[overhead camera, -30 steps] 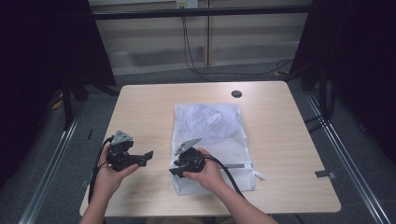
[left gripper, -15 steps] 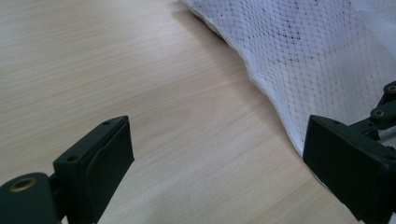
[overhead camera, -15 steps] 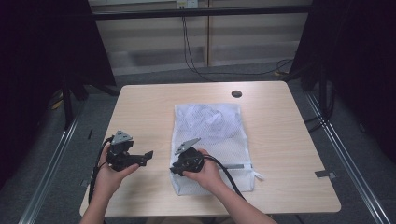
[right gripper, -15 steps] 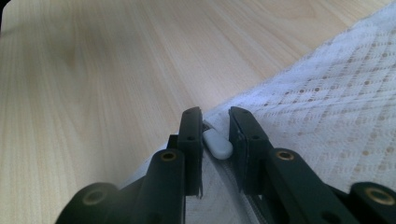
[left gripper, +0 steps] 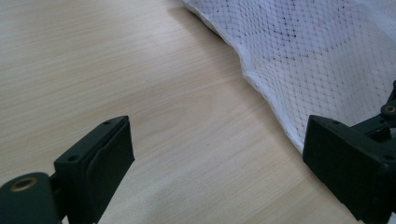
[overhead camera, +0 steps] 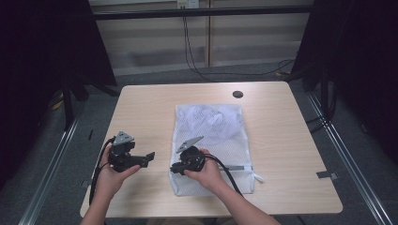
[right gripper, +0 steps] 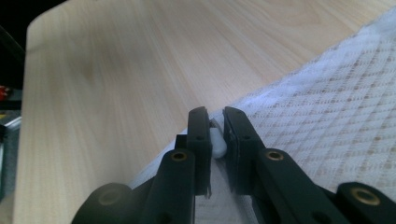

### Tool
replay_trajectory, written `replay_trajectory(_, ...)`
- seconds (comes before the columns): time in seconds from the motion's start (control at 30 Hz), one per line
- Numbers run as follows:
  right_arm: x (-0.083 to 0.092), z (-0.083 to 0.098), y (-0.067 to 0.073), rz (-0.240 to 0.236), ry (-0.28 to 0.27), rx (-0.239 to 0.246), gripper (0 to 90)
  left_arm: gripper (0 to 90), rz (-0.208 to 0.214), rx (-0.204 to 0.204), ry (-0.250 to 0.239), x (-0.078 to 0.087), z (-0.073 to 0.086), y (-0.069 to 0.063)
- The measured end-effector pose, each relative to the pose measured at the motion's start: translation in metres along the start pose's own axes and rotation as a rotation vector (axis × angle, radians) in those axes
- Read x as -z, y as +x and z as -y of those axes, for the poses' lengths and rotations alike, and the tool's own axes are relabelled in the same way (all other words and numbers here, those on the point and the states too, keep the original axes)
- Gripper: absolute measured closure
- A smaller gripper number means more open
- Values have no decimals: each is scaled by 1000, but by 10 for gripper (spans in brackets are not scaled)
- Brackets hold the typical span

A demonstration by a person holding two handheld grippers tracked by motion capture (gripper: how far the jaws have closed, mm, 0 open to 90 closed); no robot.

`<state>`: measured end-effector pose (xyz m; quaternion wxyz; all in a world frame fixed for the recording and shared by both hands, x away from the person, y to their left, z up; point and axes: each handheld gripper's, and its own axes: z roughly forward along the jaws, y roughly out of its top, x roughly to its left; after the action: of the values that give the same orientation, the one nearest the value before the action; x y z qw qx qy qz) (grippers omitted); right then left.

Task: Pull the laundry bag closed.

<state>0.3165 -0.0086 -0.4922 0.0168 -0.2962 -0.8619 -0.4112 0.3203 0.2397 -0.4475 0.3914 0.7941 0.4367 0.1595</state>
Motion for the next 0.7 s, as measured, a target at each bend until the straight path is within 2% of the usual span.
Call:
replay_trajectory(0.23, 5, -1, -2, -25, -22, -17, 817, 84, 8, 5, -2, 0, 0, 0)
replay_trajectory(0.43, 14, -4, -5, -42, -55, -28, 817, 84, 30, 8, 11, -2, 0, -3)
replay_trajectory(0.5, 18, -4, -7, -44, -66, -41, 818, 84, 55, 13, 14, -2, 0, -4)
replay_trajectory(0.63, 23, -5, -8, -51, -96, -51, 817, 85, 78, 12, 15, -2, -1, -6)
replay_trajectory(0.67, 23, -5, -8, -51, -96, -51, 817, 85, 92, 21, 23, -2, -1, -6)
replay_trajectory(0.7, 24, -6, -9, -52, -101, -51, 818, 98, 118, 49, 42, -4, -1, -6)
